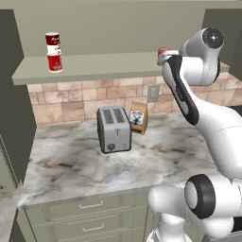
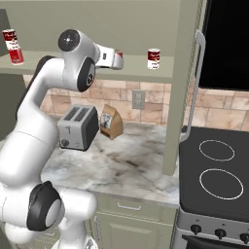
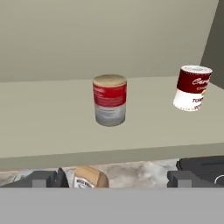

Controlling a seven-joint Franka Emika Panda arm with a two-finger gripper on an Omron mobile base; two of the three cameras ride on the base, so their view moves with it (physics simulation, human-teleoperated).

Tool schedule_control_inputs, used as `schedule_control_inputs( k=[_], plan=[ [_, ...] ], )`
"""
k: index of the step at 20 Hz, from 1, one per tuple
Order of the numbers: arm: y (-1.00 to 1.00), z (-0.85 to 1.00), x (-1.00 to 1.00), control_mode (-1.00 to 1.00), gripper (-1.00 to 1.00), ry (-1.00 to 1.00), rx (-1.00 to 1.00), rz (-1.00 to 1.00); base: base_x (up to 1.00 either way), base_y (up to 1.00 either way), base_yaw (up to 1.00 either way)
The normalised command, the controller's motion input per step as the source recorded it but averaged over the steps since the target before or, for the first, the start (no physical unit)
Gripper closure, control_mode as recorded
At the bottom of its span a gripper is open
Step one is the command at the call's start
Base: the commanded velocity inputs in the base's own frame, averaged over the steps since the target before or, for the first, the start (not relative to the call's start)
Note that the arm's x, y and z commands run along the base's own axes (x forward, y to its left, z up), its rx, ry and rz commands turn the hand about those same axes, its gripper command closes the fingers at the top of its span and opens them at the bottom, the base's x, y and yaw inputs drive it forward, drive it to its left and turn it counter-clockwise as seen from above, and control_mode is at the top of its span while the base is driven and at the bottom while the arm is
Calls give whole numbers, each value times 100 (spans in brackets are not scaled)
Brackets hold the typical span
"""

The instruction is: Stack two cans on top of the other two cans in the cabinet.

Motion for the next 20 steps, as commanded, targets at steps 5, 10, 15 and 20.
schedule_control_inputs(
  k=[5, 10, 15, 20],
  plan=[
    [-3, -5, 27, -100, -100, 0, 0, 4, 0, 0, 0],
    [-5, -6, 22, -100, -100, 0, 0, 3, 0, 0, 0],
    [-3, -7, 23, -100, -100, 0, 0, 2, 0, 0, 0],
    [0, -4, 23, -100, -100, 0, 0, 2, 0, 0, 0]
  ],
)
